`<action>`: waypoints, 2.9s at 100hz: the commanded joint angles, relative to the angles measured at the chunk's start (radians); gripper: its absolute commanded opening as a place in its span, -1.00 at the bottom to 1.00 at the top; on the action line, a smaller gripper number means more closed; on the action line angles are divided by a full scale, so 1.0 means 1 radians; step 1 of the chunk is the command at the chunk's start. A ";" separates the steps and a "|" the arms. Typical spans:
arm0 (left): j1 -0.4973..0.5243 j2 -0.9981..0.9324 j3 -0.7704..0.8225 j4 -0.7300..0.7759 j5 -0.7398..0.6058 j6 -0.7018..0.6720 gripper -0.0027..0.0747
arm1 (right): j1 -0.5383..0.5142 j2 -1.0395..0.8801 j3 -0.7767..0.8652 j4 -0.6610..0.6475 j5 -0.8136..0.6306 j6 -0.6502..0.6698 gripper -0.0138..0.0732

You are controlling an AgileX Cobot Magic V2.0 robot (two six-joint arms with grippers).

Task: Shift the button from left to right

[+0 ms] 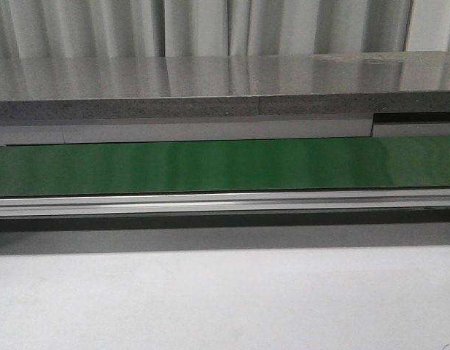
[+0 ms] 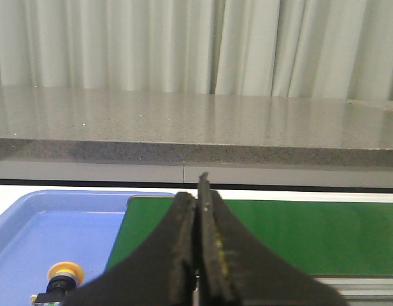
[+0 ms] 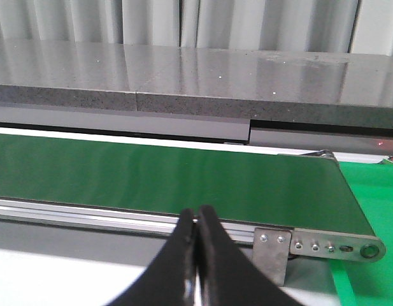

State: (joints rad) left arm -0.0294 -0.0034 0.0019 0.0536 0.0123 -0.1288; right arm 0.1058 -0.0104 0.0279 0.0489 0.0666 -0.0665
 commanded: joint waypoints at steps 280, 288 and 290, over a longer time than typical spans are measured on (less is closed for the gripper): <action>0.038 0.862 -0.915 0.140 0.938 0.012 0.67 | 0.002 -0.019 -0.017 -0.014 -0.082 -0.001 -0.84; 0.092 0.904 -0.956 0.142 0.933 0.012 0.67 | 0.002 -0.019 -0.017 -0.014 -0.082 -0.001 -0.84; 0.108 0.916 -0.966 0.142 0.933 0.016 0.67 | 0.002 -0.019 -0.017 -0.014 -0.082 -0.001 -0.84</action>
State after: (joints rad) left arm 0.0292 0.8740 -0.8939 0.1719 1.0048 -0.1021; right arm 0.1058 -0.0104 0.0279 0.0485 0.0666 -0.0665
